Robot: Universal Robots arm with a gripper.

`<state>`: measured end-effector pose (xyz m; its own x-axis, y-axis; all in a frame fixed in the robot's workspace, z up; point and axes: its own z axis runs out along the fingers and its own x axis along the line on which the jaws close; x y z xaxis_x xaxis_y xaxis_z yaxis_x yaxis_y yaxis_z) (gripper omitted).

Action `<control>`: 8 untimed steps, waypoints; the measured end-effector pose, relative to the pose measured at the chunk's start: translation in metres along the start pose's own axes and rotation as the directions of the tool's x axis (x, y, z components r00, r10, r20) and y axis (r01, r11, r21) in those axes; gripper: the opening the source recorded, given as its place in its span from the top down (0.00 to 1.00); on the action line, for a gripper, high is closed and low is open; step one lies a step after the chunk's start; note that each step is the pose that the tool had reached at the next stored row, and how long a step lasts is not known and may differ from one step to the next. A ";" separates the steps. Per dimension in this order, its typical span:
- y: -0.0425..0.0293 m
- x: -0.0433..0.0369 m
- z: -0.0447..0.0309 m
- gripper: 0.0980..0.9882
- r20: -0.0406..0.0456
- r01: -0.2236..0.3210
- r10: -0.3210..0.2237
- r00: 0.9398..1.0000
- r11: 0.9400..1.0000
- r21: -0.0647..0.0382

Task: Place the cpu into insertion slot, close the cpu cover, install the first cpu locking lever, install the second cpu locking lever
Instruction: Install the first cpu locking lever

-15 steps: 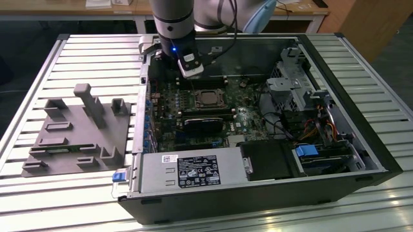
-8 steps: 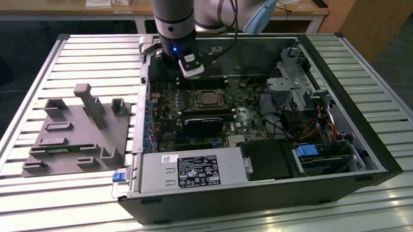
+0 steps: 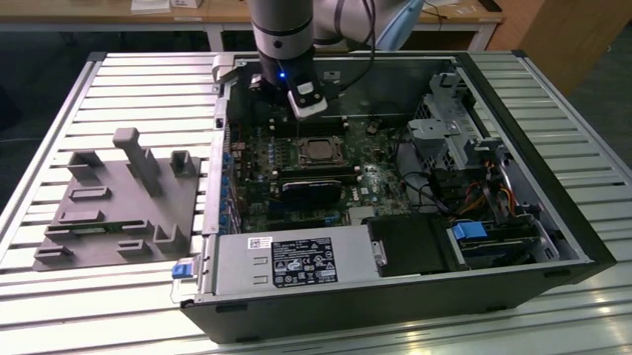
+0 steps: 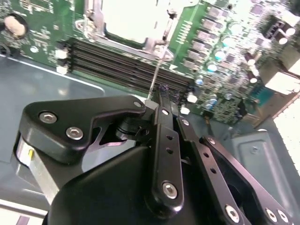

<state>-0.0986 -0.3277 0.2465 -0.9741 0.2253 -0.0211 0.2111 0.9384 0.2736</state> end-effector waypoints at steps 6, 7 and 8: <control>0.0027 -0.0125 0.0011 0.99 -0.001 0.000 0.000 1.000 1.000 0.000; 0.0030 -0.0138 0.0012 0.99 -0.001 0.000 0.000 1.000 1.000 0.000; 0.0033 -0.0150 0.0013 0.99 -0.001 0.000 0.000 1.000 1.000 0.000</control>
<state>-0.0832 -0.3277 0.2465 -0.9741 0.2252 -0.0203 0.2112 0.9384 0.2734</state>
